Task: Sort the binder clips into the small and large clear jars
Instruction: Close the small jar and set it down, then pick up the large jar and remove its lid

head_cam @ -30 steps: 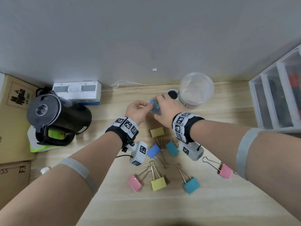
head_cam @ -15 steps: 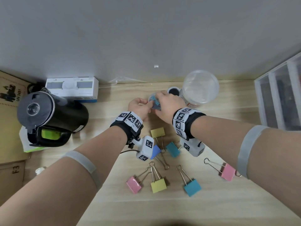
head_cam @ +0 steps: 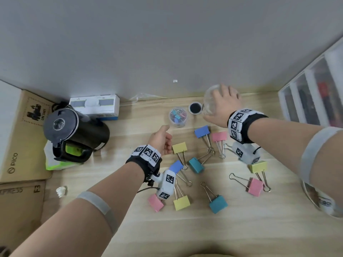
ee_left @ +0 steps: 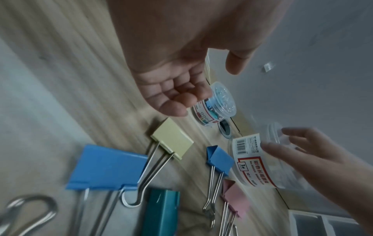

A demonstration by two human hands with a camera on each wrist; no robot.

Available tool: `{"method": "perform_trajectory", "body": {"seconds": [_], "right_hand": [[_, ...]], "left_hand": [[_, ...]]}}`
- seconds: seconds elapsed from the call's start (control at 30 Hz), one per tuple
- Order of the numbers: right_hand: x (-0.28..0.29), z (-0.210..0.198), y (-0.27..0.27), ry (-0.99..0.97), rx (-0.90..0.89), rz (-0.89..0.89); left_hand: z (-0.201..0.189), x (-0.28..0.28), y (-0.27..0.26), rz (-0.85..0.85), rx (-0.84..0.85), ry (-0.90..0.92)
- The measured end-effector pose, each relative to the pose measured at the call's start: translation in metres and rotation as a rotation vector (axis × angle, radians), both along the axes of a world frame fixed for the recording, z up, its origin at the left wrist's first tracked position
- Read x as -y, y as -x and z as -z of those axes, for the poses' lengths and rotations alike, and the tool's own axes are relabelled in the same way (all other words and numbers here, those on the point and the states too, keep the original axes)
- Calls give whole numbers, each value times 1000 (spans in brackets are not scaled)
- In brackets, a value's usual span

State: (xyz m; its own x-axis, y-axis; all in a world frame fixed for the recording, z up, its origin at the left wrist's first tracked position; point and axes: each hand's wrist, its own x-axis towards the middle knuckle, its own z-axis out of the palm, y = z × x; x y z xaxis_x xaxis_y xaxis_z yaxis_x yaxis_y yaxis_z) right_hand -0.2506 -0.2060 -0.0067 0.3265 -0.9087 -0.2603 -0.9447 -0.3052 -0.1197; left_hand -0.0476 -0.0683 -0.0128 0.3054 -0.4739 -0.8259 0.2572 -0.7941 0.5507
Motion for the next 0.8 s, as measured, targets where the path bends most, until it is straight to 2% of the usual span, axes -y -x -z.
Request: {"method": "perform_trajectory", "body": {"seconds": [0.3, 0.43, 0.5, 0.53, 0.6, 0.67, 0.7, 0.8], "right_hand": [[-24, -24, 24, -81, -101, 56], [-35, -43, 40, -105, 81, 165], [-41, -56, 40, -151, 237, 223], [-44, -62, 39, -230, 349, 277], [-56, -72, 37, -507, 570, 382], [-73, -78, 35, -834, 672, 407], [-84, -78, 34, -936, 698, 403], [-107, -64, 38, -990, 771, 440]], "left_hand": [[-26, -40, 5, 35, 9, -35], [-36, -47, 13, 39, -13, -34], [-44, -49, 20, 12, -67, -22], [-48, -50, 23, -5, -106, -15], [-58, -50, 34, -20, -219, 15], [-65, -51, 46, -5, -350, 71], [-67, -53, 52, -3, -384, 93], [-65, -60, 63, -23, -380, 114]]}}
